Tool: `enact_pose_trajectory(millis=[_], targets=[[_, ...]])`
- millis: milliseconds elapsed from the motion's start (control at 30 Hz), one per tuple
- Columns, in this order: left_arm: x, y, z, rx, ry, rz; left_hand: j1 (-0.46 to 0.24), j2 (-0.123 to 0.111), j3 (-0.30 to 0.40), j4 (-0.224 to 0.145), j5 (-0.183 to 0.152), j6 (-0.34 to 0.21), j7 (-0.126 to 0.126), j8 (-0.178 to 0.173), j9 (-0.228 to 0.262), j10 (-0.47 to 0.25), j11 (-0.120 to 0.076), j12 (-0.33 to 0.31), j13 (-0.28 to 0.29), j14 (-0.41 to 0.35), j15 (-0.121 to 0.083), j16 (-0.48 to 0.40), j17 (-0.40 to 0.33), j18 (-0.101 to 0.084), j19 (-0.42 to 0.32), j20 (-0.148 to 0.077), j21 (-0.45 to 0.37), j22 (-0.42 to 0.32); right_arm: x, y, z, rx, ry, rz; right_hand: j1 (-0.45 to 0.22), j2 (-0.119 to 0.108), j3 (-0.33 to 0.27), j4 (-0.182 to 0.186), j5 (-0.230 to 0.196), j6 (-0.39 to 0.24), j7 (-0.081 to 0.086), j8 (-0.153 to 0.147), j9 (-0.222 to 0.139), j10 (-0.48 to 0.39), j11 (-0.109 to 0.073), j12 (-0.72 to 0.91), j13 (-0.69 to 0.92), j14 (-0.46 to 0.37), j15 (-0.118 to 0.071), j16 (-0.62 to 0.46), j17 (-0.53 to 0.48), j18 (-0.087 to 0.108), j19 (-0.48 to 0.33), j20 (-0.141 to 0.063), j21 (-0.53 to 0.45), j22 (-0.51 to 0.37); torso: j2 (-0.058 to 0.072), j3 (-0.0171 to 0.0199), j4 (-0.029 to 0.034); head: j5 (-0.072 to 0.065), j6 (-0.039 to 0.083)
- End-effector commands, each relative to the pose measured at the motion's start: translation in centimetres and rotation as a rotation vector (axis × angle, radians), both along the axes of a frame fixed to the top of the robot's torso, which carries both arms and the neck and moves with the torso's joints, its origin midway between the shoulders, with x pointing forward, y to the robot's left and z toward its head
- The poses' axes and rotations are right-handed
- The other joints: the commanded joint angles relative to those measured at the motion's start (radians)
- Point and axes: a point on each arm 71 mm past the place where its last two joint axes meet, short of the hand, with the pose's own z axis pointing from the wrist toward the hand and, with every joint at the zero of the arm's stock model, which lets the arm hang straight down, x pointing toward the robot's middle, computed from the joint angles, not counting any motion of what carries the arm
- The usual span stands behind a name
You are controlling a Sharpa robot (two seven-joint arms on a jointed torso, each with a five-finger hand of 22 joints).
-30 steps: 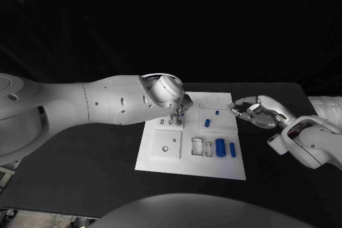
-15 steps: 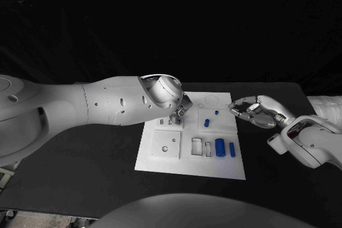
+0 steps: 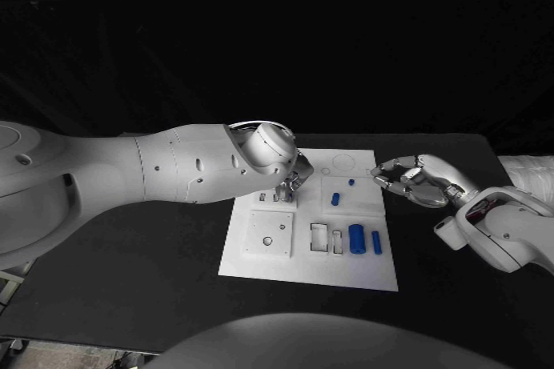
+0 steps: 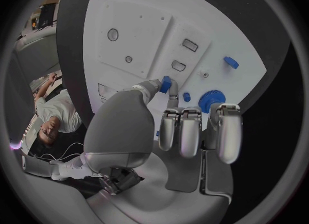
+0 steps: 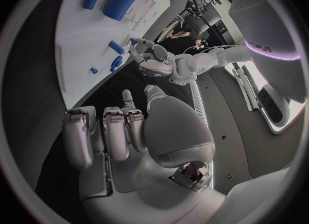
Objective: Assemble the parts on the task board
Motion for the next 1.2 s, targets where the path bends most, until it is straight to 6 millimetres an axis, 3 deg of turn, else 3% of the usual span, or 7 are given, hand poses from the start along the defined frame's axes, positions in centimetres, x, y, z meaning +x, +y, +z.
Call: enact_pose_trajectory(millis=[33, 100, 167, 267, 600, 900, 1200], targets=[[-0.1, -0.3, 0.0, -0.021, 0.012, -0.012, 0.014, 0.005, 0.001, -0.011, 0.006, 0.010, -0.006, 0.012, 0.011, 0.106, -0.008, 0.002, 0.263, 0.105, -0.009, 0.002, 0.263, -0.015, 0.104, -0.011, 0.002, 0.263, -0.1, 0.1, -0.1, -0.007, 0.012, 0.013, 0.009, -0.003, 0.007, 0.001, 0.007, 0.006, 0.000, 0.004, 0.001, 0.109, 0.001, -0.005, 0.261, 0.106, 0.005, 0.003, 0.263, -0.017, 0.073, -0.005, -0.002, 0.248, 0.000, 0.0001, -0.0001, 0.002, 0.000], [-0.1, -0.3, 0.0, -0.024, 0.012, -0.014, 0.021, 0.015, -0.002, -0.028, 0.028, 0.016, -0.014, 0.031, 0.036, 0.106, -0.015, 0.002, 0.263, 0.105, -0.013, 0.002, 0.263, -0.015, 0.104, -0.018, 0.002, 0.263, 0.0, 0.1, -0.1, -0.008, 0.013, 0.012, 0.009, -0.003, 0.007, 0.001, 0.007, 0.006, 0.000, 0.004, 0.001, 0.109, 0.001, -0.005, 0.261, 0.106, 0.005, 0.003, 0.263, -0.017, 0.073, -0.005, -0.002, 0.247, 0.000, 0.0002, -0.0001, 0.001, 0.000], [-0.1, -0.3, 0.0, -0.027, 0.012, -0.016, 0.025, 0.030, -0.015, -0.050, 0.100, 0.019, -0.022, 0.060, 0.076, 0.106, -0.022, 0.002, 0.263, 0.105, -0.020, 0.002, 0.263, -0.015, 0.104, -0.024, 0.002, 0.263, 0.0, 0.1, -0.1, -0.008, 0.015, 0.012, 0.009, -0.003, 0.007, 0.001, 0.007, 0.006, 0.000, 0.004, 0.001, 0.109, 0.001, -0.005, 0.261, 0.106, 0.005, 0.003, 0.263, -0.017, 0.072, -0.005, -0.003, 0.247, 0.000, 0.0000, -0.0004, 0.002, 0.000], [-0.2, -0.3, -0.1, -0.030, 0.015, -0.019, 0.037, 0.047, -0.020, -0.082, 0.141, 0.012, -0.030, 0.090, 0.126, 0.106, -0.027, 0.002, 0.263, 0.105, -0.026, 0.002, 0.263, -0.015, 0.104, -0.029, 0.002, 0.263, -0.1, 0.1, -0.2, -0.009, 0.017, 0.012, 0.009, -0.003, 0.007, 0.001, 0.007, 0.006, 0.000, 0.004, 0.001, 0.109, 0.001, -0.005, 0.261, 0.106, 0.005, 0.003, 0.263, -0.017, 0.072, -0.005, -0.003, 0.247, 0.000, 0.0003, -0.0003, 0.002, 0.000], [0.0, 0.2, 0.1, -0.045, -0.036, 0.022, 0.036, 0.063, -0.017, -0.107, 0.177, 0.001, -0.023, 0.120, 0.180, 0.106, -0.029, 0.002, 0.263, 0.105, -0.030, 0.002, 0.263, -0.015, 0.104, -0.033, 0.002, 0.263, 0.0, 0.0, -0.2, -0.010, 0.019, 0.009, 0.011, -0.004, 0.010, 0.001, 0.010, 0.002, 0.000, 0.003, 0.001, 0.109, 0.001, -0.005, 0.261, 0.106, 0.005, 0.003, 0.263, -0.016, 0.068, -0.005, -0.007, 0.245, 0.000, 0.0004, 0.0001, 0.007, 0.000], [0.4, 2.9, 0.4, -0.133, -0.005, 0.264, 0.008, 0.069, -0.019, -0.103, 0.223, 0.005, -0.017, 0.143, 0.216, 0.106, -0.030, 0.002, 0.263, 0.105, -0.034, 0.002, 0.263, -0.015, 0.104, -0.037, 0.002, 0.263, 0.0, 0.0, -0.2, -0.010, 0.015, 0.004, 0.018, -0.005, 0.018, 0.000, 0.011, -0.004, 0.000, 0.001, 0.001, 0.109, 0.000, -0.005, 0.261, 0.106, 0.005, 0.003, 0.263, -0.015, 0.064, -0.005, -0.010, 0.244, -0.002, 0.0001, -0.0002, 0.011, 0.000], [0.2, 4.2, 0.5, -0.207, 0.036, 0.429, -0.023, 0.079, -0.033, -0.082, 0.240, 0.017, -0.014, 0.152, 0.229, 0.106, -0.026, 0.002, 0.263, 0.105, -0.033, 0.002, 0.263, -0.015, 0.104, -0.037, 0.002, 0.263, 0.0, 0.1, -0.2, -0.008, 0.011, 0.004, 0.024, -0.006, 0.024, -0.001, 0.012, -0.005, -0.001, 0.002, 0.001, 0.109, 0.000, -0.005, 0.261, 0.106, 0.004, 0.003, 0.263, -0.014, 0.062, -0.005, -0.013, 0.243, 0.000, -0.0001, 0.0000, 0.017, 0.000]])
